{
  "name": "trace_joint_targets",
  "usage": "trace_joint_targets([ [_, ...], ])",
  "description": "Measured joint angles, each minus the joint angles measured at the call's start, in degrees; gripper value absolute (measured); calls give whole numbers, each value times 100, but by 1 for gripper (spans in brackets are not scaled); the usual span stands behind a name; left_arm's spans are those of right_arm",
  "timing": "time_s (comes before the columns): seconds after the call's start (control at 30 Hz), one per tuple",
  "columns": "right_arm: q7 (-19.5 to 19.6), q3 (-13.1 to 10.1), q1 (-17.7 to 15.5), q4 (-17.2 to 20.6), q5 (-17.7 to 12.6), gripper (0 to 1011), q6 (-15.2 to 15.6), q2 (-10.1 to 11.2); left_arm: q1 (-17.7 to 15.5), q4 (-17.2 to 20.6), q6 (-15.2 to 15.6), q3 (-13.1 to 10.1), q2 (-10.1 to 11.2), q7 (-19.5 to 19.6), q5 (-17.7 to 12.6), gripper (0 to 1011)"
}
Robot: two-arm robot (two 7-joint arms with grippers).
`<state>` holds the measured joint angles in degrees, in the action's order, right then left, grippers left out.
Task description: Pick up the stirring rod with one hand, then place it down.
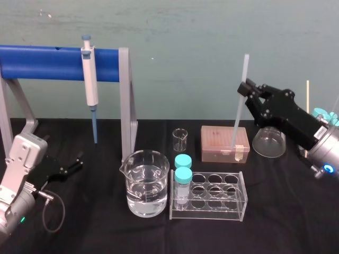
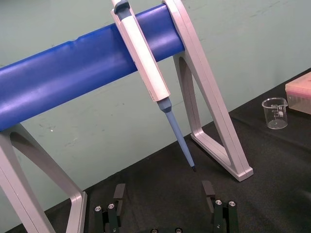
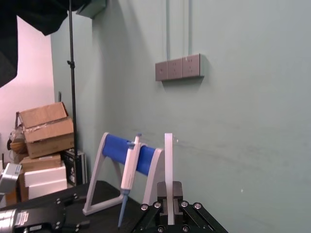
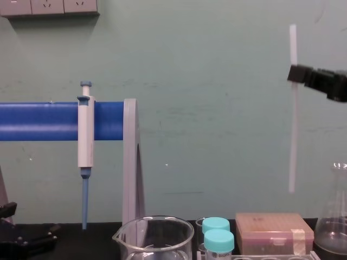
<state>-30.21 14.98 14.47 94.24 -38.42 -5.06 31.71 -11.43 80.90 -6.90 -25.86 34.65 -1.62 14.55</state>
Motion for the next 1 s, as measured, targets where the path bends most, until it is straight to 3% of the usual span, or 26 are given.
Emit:
trace_joint_targets([
  [1.0,11,-7,111,-46,169,66,-64,-93,0,0,0,0,0,0,0,1000],
])
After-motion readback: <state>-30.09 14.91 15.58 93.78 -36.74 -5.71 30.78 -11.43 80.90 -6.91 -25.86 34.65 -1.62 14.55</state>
